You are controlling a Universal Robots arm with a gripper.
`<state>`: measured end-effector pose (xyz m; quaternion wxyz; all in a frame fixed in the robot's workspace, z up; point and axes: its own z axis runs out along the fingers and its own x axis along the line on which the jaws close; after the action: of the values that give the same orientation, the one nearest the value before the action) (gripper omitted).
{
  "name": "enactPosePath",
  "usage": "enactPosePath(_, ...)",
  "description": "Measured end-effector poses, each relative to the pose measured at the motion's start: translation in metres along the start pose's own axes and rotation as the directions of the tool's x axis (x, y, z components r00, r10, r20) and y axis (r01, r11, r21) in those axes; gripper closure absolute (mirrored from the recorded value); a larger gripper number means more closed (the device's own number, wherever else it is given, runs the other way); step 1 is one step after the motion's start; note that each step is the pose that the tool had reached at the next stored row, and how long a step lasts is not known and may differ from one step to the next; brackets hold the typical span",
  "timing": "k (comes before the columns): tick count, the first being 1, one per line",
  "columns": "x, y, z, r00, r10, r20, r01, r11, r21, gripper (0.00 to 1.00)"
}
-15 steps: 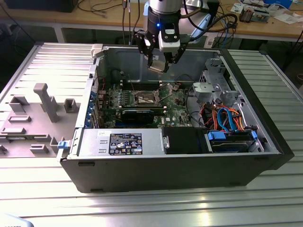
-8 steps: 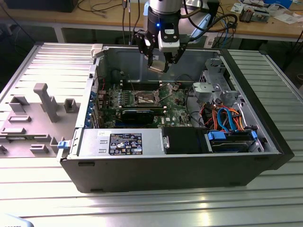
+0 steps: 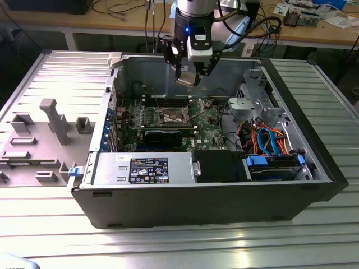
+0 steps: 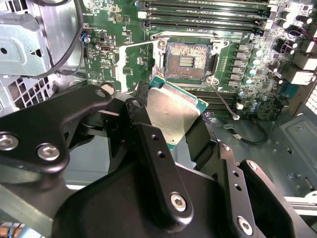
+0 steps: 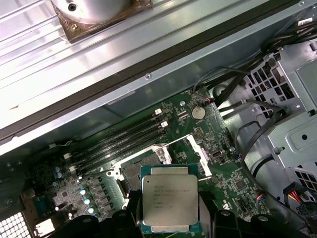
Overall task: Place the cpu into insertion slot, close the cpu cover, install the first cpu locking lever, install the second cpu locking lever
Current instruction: 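Place the cpu into insertion slot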
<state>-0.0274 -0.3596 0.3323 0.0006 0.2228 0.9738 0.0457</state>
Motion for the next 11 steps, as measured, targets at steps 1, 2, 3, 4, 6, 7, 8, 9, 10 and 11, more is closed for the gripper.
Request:
enactPosePath(1,0.0000,0.0000,0.0000,1.0000,0.002,0.0002,-0.002,1.0000,-0.0001,0.45)
enactPosePath(2,0.0000,0.0000,0.0000,1.0000,0.004,0.0003,-0.004,1.0000,-0.0001,0.45)
enactPosePath(3,0.0000,0.0000,0.0000,1.0000,0.006,0.0004,-0.006,1.0000,-0.0001,0.45)
enactPosePath(4,0.0000,0.0000,0.0000,1.0000,0.007,0.0006,-0.007,1.0000,-0.0001,0.45)
enactPosePath(6,0.0000,0.0000,0.0000,1.0000,0.010,0.0008,-0.010,1.0000,-0.0002,0.45)
enactPosePath(7,0.0000,0.0000,0.0000,0.9999,0.011,0.0009,-0.011,0.9999,-0.0002,0.45)
enactPosePath(8,0.0000,0.0000,0.0000,0.9999,0.012,0.0011,-0.012,0.9999,-0.0003,0.45)
enactPosePath(9,0.0000,0.0000,0.0000,0.9999,0.013,0.0011,-0.013,0.9999,-0.0003,0.45)
enactPosePath(10,0.0000,0.0000,0.0000,0.9999,0.014,0.0013,-0.014,0.9999,-0.0003,0.45)
enactPosePath(11,0.0000,0.0000,0.0000,0.9999,0.015,0.0013,-0.015,0.9999,-0.0003,0.45)
